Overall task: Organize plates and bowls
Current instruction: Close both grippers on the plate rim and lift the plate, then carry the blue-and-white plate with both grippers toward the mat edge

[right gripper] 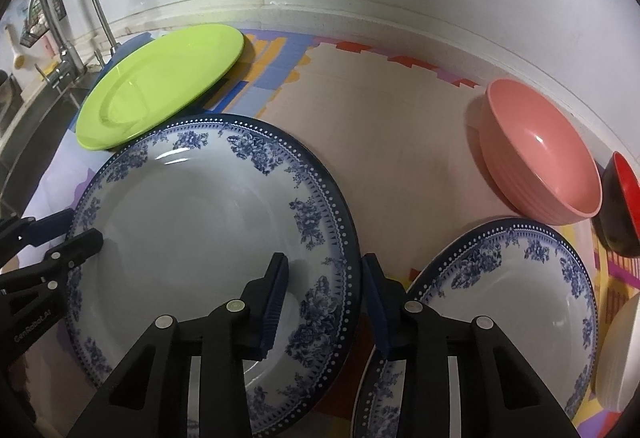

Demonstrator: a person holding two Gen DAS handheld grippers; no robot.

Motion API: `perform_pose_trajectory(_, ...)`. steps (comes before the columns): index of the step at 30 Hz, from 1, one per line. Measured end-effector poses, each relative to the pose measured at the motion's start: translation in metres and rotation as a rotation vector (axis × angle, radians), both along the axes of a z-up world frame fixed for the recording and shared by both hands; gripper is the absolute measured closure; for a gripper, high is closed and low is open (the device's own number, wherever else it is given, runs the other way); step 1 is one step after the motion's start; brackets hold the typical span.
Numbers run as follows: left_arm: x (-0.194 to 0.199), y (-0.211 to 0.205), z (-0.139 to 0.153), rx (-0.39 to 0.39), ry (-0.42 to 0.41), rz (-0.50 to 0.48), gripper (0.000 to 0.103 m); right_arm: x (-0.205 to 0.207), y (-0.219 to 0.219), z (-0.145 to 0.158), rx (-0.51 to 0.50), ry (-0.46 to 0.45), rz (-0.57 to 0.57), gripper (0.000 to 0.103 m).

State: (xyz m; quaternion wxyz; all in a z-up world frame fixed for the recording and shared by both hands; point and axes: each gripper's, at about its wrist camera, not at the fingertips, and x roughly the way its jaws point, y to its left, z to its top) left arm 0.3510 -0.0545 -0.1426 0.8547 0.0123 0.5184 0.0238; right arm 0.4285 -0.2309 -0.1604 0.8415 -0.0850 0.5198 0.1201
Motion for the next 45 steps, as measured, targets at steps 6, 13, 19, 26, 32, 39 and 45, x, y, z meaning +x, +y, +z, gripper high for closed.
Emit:
perform_pose_trajectory(6, -0.004, 0.001, 0.001, 0.003, 0.010, 0.012, 0.065, -0.004, 0.000, 0.001, 0.009, 0.039, -0.021, 0.066)
perform_pose_trajectory(13, -0.013, 0.003, 0.006, -0.005, 0.010, 0.021, 0.065, -0.015, 0.000, 0.012, 0.007, 0.050, -0.039, 0.067)
perform_pose_trajectory(19, -0.023, 0.005, 0.018, -0.009, -0.019, 0.030, 0.065, -0.026, 0.000, 0.025, 0.015, 0.045, -0.054, 0.067)
perform_pose_trajectory(26, -0.043, 0.013, 0.032, -0.023, -0.048, 0.049, 0.065, -0.047, 0.007, 0.043, 0.022, 0.017, -0.067, 0.067)
perform_pose_trajectory(32, -0.065, 0.026, 0.043, -0.024, -0.075, 0.068, 0.065, -0.069, 0.020, 0.053, 0.031, 0.005, -0.069, 0.067)
perform_pose_trajectory(39, -0.095, 0.047, 0.049, -0.016, -0.083, 0.086, 0.065, -0.094, 0.040, 0.057, 0.043, 0.007, -0.059, 0.067)
perform_pose_trajectory(45, -0.117, 0.066, 0.049, -0.016, -0.076, 0.100, 0.065, -0.117, 0.059, 0.056, 0.040, 0.012, -0.050, 0.067)
